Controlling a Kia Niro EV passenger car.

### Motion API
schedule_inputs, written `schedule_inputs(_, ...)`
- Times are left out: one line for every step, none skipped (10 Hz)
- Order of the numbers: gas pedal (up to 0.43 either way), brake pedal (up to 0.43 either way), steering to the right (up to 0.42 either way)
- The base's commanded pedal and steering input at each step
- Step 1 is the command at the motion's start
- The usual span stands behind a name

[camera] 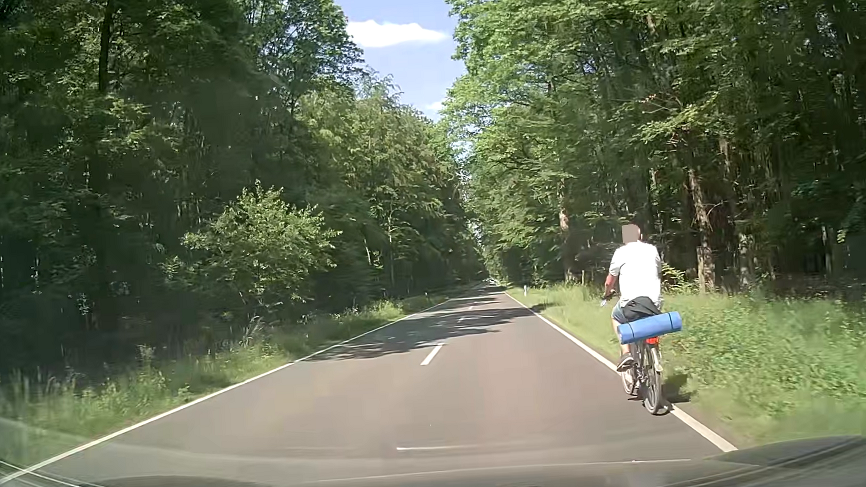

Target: Follow the waypoints while adhering to traffic rules and regulations

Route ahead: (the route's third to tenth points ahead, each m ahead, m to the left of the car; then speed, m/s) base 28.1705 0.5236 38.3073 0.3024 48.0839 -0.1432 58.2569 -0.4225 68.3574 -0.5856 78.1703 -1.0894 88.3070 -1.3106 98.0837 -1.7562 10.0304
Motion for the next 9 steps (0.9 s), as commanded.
schedule_inputs(0.339,0.037,-0.053)
schedule_inputs(0.339,0.03,-0.05)
schedule_inputs(0.339,0.03,-0.044)
schedule_inputs(0.339,0.03,-0.036)
schedule_inputs(0.339,0.03,-0.023)
schedule_inputs(0.339,0.03,-0.011)
schedule_inputs(0.35,0.03,0.004)
schedule_inputs(0.358,0.037,0.016)
schedule_inputs(0.358,0.03,0.021)
